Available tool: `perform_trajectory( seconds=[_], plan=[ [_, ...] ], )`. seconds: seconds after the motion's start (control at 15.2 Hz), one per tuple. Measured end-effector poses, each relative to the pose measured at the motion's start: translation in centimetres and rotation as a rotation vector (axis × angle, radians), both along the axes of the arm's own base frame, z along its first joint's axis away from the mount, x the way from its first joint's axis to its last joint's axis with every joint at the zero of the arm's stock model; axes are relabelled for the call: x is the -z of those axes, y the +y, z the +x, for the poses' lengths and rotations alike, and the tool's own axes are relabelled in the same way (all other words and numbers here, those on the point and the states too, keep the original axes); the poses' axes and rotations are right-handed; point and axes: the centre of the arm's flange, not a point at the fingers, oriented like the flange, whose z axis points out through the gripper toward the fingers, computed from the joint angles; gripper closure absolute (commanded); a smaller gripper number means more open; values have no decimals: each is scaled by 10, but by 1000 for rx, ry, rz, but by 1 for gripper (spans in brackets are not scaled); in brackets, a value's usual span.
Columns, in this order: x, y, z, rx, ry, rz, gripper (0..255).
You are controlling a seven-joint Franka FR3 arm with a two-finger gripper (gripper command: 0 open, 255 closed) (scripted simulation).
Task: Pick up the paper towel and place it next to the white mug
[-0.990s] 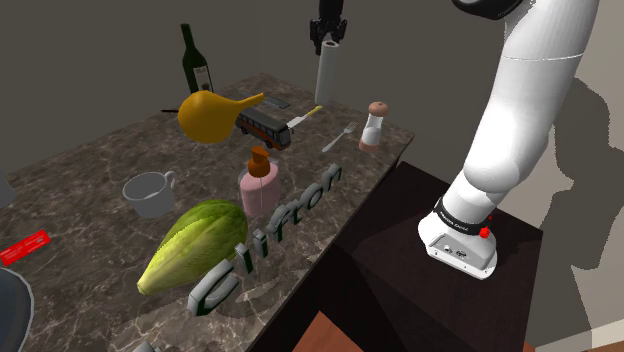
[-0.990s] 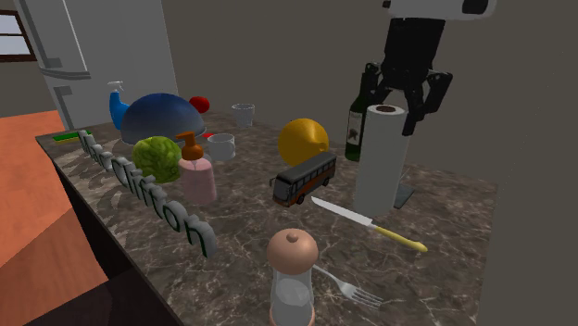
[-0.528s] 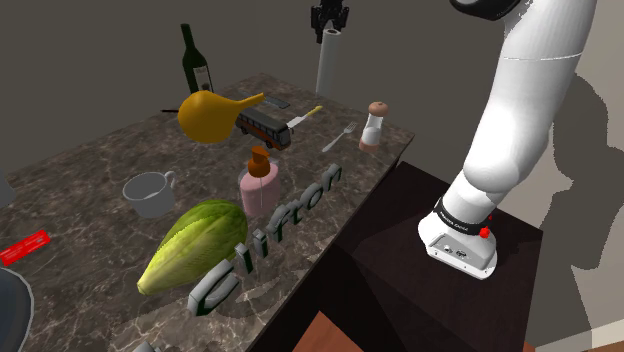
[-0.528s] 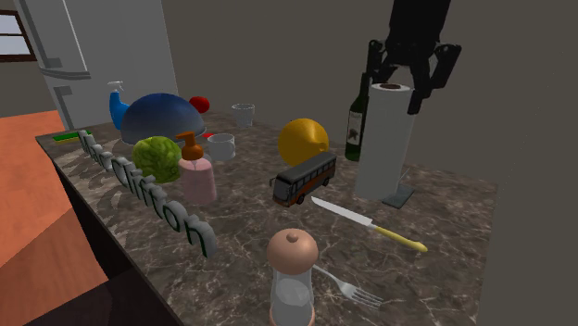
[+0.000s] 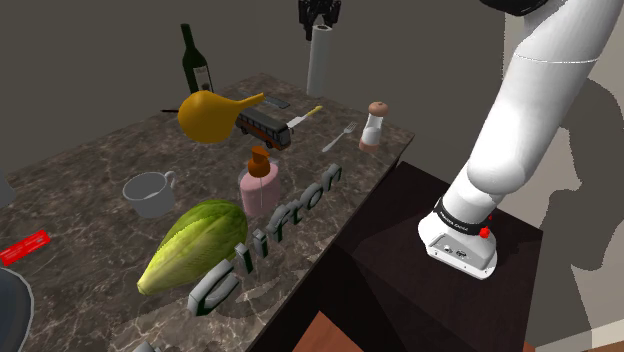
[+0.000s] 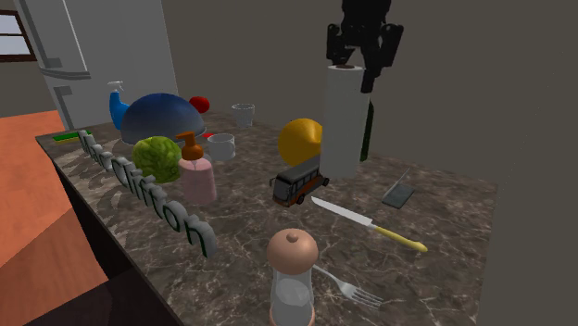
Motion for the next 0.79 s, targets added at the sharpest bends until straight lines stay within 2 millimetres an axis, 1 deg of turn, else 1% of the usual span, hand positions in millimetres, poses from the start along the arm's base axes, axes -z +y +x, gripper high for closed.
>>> perform_trajectory(
  seconds=[0.07,0.13,0.2,0.26,0.4,0.59,0.73,0.79],
  plan=[
    [-3,10,-2,0,-1,0,255],
    [-8,24,-3,0,-1,0,255],
    [-13,39,-8,0,0,0,255],
    [-14,50,-12,0,-1,0,255],
    [-22,73,-12,0,-1,0,255],
    [-29,109,-21,0,-1,0,255],
    [-36,138,-27,0,-1,0,255],
    [-37,147,-30,-1,-1,0,255]
  ],
)
